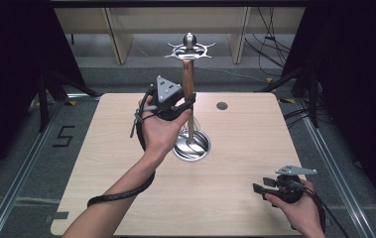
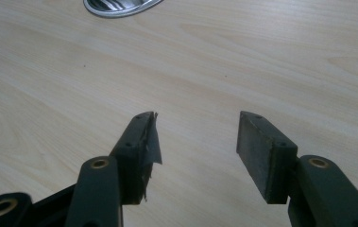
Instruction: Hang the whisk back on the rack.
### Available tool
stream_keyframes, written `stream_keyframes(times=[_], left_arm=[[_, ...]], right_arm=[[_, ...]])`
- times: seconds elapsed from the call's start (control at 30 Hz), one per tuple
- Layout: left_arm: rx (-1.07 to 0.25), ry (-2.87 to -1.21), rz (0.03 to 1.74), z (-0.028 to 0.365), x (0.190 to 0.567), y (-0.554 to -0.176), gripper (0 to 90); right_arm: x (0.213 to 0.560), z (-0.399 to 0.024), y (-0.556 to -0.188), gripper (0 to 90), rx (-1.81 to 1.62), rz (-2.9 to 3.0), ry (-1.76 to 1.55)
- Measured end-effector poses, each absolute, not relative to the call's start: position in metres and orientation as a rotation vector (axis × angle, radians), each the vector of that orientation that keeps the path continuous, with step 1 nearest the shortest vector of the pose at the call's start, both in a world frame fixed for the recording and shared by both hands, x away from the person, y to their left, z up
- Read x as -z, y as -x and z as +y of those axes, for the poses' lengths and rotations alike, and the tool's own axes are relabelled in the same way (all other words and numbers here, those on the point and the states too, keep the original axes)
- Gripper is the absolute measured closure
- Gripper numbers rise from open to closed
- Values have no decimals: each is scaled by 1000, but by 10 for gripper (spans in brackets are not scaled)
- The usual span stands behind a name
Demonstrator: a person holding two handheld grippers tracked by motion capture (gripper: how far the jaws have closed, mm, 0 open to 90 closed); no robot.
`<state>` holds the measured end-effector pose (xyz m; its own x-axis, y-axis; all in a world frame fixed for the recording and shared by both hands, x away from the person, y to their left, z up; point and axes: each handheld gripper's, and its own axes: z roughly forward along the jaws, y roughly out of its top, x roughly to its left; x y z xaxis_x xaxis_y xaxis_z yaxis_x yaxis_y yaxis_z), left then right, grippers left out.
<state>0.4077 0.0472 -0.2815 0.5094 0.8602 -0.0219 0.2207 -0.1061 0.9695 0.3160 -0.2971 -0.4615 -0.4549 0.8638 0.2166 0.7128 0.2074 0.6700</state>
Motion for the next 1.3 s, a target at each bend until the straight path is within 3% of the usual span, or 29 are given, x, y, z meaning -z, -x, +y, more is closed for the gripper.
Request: stream_keyframes(times=[0.3, 0.87, 1.3], left_arm=[[-685, -1634, 909, 62, 284, -393, 474], [-600, -1634, 899, 105, 300, -354, 403], [-650, -1652, 899, 133, 323, -339, 369]], right_arm=[[462, -297, -316, 480, -1083, 2271, -1517], [464, -297, -319, 478, -1108, 2285, -1482], [464, -297, -318, 477, -1095, 2272, -1479]])
